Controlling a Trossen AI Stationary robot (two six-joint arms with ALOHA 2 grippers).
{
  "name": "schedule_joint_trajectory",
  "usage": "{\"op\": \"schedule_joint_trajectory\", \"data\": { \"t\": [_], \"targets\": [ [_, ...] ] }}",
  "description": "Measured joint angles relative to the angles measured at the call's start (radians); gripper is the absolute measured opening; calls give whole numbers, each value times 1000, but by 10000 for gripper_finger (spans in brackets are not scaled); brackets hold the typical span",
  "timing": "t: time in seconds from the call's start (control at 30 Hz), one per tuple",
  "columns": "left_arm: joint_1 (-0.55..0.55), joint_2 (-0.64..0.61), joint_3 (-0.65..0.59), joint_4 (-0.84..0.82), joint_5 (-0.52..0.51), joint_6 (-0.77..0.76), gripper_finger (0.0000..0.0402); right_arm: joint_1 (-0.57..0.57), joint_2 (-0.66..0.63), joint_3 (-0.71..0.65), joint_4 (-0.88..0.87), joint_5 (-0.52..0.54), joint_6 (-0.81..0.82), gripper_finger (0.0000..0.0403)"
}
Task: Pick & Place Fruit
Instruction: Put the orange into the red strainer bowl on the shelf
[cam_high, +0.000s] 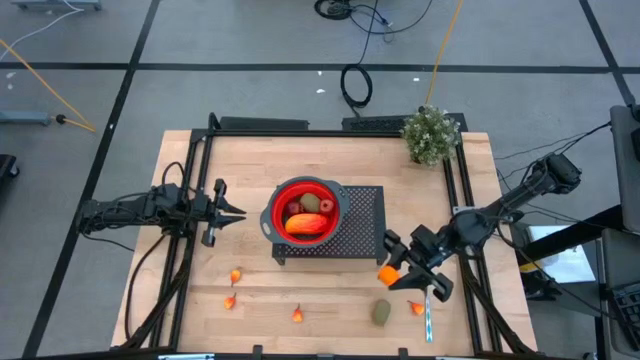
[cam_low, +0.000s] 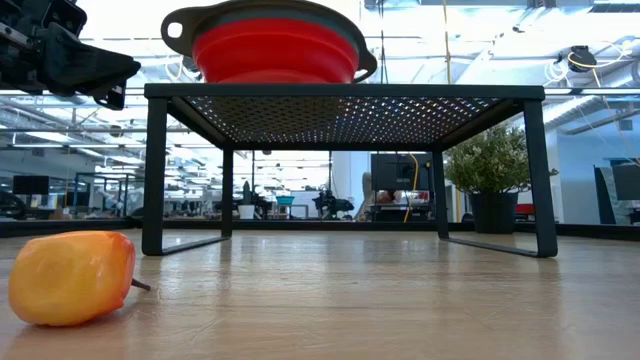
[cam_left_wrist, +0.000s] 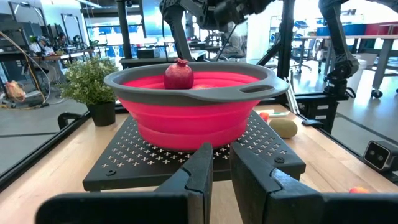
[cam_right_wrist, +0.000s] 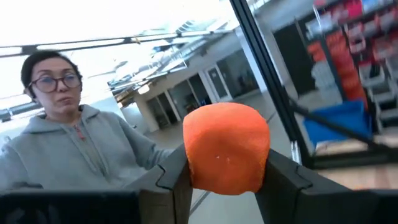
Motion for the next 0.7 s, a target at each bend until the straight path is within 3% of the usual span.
{"op": "schedule_joint_trajectory", "data": {
  "t": [0.27,0.7],
  "targets": [
    [0,0,0,0,0,0,58,0,0,0,77,-4,-209,128],
    [0,0,0,0,0,0,58,0,0,0,2,28,-237,128]
  ]
}}
